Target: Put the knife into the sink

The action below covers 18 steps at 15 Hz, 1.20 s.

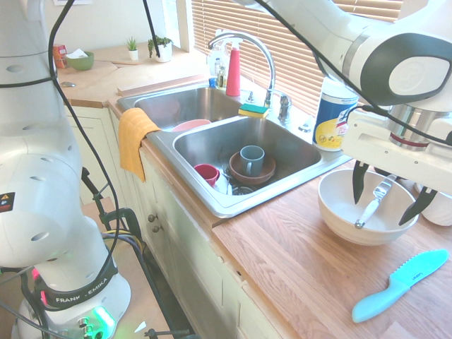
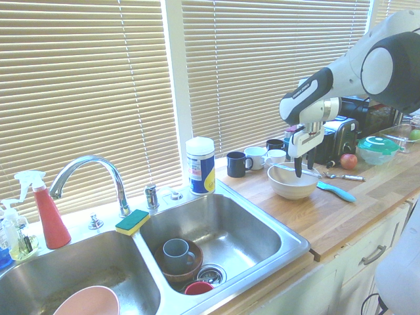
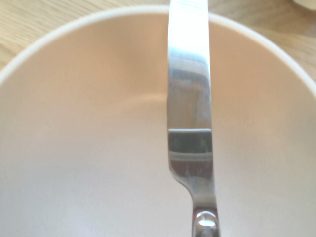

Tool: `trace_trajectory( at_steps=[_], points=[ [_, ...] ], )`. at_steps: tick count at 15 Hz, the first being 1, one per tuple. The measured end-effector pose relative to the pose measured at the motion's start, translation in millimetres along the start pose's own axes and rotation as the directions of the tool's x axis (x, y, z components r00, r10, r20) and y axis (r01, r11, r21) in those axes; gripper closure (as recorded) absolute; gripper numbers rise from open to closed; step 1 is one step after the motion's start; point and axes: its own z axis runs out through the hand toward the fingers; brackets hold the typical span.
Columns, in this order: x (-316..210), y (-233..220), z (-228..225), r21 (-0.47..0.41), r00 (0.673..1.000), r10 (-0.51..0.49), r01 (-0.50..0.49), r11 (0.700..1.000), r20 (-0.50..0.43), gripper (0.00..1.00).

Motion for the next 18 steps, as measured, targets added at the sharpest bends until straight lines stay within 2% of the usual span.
trace_trajectory(
  at_steps=[5,18],
  points=[
    [0.8,-3.8,12.9,0.000,1.000,0.000,0.000,1.000,0.020,1.00],
    [0.8,-5.7,13.5,0.002,1.000,0.001,-0.001,1.000,0.020,1.00]
  ],
)
